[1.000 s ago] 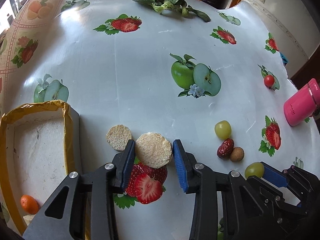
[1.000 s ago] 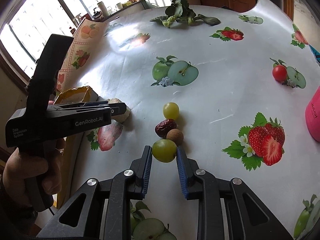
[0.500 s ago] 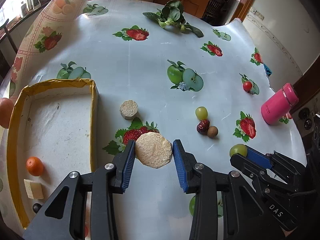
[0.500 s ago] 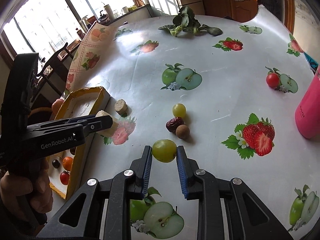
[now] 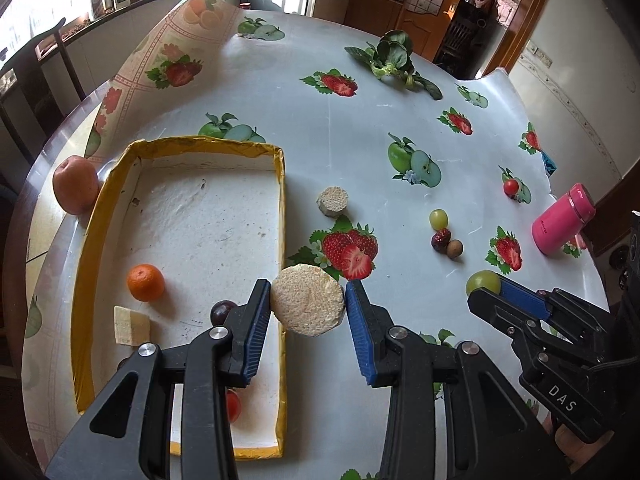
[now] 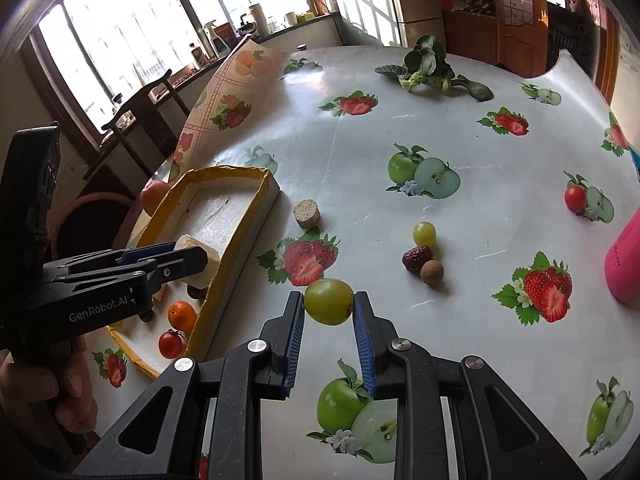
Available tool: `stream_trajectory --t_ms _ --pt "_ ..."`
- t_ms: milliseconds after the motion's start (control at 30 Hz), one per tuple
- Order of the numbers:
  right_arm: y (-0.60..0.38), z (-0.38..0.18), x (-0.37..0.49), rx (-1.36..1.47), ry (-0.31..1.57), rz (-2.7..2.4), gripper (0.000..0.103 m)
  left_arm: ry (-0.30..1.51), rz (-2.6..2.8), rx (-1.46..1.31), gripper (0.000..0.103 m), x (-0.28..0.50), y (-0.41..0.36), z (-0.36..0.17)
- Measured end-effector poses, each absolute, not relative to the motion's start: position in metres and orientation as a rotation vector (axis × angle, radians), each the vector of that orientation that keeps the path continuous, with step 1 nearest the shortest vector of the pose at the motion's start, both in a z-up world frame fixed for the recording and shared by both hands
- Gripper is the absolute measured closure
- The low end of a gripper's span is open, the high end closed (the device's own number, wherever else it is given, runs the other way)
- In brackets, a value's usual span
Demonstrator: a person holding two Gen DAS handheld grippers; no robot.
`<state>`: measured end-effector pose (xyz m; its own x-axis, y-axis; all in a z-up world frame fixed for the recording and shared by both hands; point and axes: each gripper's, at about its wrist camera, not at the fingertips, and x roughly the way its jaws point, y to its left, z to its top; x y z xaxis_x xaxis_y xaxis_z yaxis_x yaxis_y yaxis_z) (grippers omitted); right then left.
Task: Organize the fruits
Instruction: 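Carry the rice cake into the tray with the left tool while the right tool carries the grape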
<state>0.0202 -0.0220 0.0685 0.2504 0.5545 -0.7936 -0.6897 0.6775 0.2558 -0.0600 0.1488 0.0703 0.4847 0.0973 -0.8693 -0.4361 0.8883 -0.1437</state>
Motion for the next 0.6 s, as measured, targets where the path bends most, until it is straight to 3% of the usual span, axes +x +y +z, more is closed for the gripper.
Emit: stream_trajectory --t_ms 600 --pt "0.041 0.081 -0.019 -0.216 0.983 0.957 0.078 0.995 0.428 -0.413 0.067 -0.103 0.204 0.075"
